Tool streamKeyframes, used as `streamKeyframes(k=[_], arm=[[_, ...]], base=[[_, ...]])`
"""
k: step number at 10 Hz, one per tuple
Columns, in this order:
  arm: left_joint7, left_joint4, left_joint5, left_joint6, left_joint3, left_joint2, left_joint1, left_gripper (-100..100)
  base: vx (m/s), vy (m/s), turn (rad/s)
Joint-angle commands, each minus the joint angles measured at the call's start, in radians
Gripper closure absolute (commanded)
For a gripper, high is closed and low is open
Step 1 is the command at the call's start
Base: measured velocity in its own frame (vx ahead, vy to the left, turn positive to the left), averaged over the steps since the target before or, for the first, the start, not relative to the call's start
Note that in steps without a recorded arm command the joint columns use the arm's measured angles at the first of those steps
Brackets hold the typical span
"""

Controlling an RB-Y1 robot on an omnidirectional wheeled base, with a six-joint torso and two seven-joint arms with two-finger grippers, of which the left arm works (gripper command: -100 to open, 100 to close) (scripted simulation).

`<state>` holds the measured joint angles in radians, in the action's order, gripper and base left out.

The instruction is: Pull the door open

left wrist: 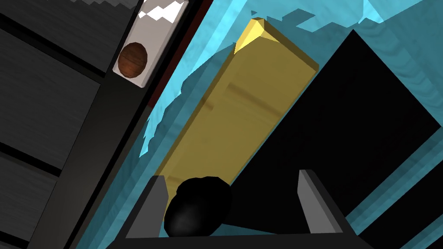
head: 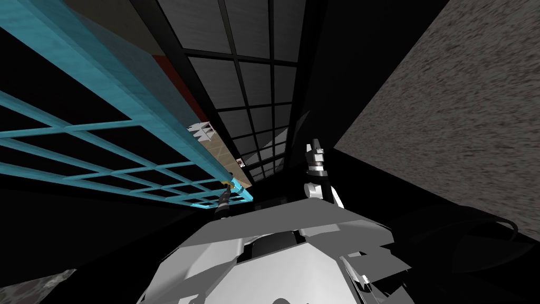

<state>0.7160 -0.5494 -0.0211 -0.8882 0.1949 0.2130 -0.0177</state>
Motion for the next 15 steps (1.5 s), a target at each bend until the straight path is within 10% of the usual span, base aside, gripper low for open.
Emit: streamKeyframes(k=[1, 15], arm=[[-0.005, -0.03, -0.008, 0.022, 0.013, 0.015, -0.018, 100], [-0.319, -0.033, -0.059, 0.022, -0.012, 0.019, -0.005, 100]], base=[[-0.002, -0.007, 0.001], [-0.037, 0.02, -0.063]])
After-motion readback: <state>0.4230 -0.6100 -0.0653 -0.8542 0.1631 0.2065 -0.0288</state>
